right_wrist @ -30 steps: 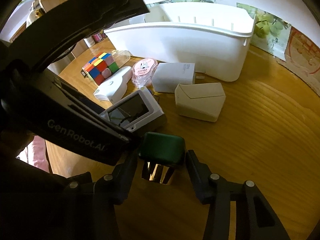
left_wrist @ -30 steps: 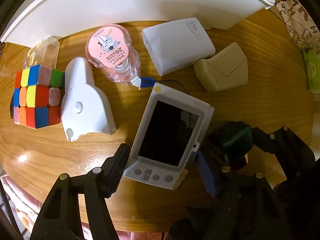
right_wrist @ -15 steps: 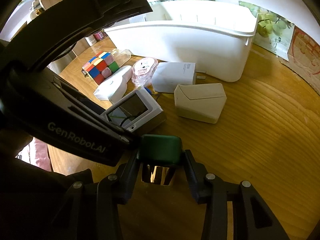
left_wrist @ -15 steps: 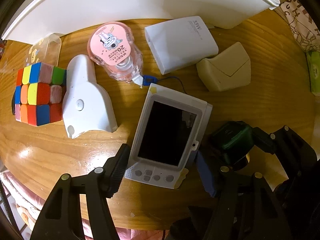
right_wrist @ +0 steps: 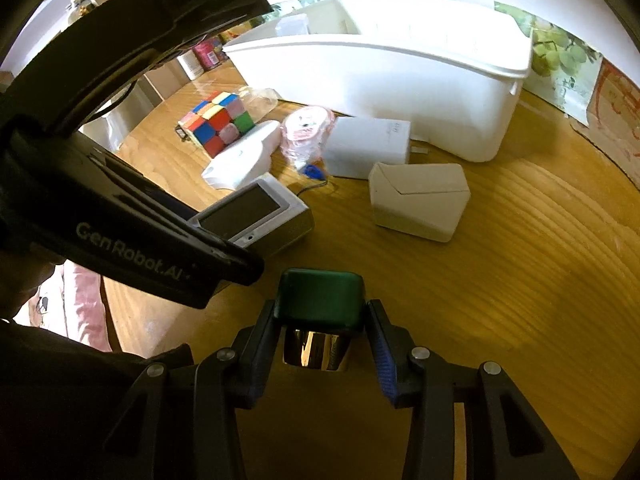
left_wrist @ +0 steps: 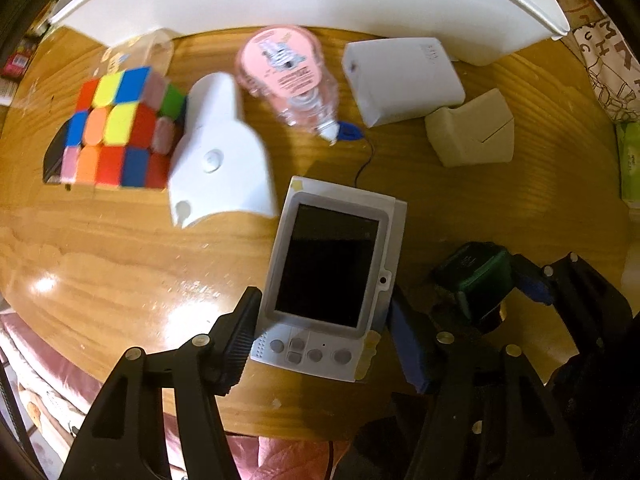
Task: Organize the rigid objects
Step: 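Grasp the white handheld device with the left gripper while the right holds the bottle, then carry the white device and green bottle with both grippers over the bin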
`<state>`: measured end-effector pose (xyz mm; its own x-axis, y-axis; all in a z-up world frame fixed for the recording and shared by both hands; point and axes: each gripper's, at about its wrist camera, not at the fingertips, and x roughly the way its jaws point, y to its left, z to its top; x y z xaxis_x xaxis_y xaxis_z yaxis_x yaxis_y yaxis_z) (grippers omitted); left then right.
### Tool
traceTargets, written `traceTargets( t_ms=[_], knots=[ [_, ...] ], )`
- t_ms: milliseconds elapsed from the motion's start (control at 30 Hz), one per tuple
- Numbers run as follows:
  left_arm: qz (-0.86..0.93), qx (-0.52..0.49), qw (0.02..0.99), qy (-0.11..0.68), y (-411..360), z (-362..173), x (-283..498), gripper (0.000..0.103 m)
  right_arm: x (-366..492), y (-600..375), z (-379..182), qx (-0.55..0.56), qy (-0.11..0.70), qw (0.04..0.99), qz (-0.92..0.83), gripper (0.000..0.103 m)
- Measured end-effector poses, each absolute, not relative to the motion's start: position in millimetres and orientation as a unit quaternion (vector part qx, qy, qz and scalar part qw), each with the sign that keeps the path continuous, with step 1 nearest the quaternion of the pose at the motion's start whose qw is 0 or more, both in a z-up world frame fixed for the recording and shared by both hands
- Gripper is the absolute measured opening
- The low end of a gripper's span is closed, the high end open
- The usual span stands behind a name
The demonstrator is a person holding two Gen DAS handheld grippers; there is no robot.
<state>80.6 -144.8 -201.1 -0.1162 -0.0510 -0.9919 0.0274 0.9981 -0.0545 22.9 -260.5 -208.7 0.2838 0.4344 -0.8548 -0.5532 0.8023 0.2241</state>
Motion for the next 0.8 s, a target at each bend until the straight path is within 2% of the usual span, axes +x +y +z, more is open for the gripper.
traceTargets(
  t_ms=[467, 800],
  knots=[
    [-0.058, -0.065, 0.649, 0.756, -89, -182, 71, 0.063, 25, -221, -177, -0.053, 0.489, 0.811, 0.318, 0.044],
    [-0.051, -0.032, 0.667, 0.743, -24, -141, 78, 0.063, 31, -194, -146, -0.039, 0.453, 0.837, 0.305, 0.044]
  ],
)
